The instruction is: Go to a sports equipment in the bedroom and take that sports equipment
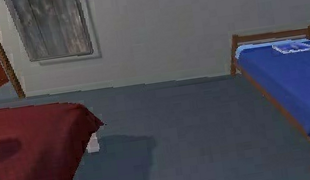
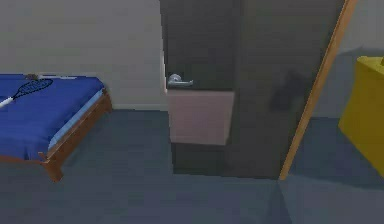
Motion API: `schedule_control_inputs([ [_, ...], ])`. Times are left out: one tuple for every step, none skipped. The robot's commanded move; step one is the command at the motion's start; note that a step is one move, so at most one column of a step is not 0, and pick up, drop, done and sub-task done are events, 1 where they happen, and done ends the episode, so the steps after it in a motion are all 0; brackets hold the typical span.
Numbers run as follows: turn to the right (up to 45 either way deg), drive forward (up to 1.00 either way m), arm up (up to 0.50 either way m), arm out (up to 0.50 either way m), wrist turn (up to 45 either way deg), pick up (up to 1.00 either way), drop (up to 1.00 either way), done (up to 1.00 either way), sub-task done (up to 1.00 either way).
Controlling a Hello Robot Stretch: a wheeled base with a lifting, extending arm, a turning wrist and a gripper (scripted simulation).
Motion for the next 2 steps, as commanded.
schedule_control_inputs([
  [6.0, 0.00, 0.00, 0.00, 0.0, 0.00, 0.00, 0.00, 0.00],
  [0.0, 0.40, 0.00, 0.00, 0.0, 0.00, 0.00, 0.00, 0.00],
])
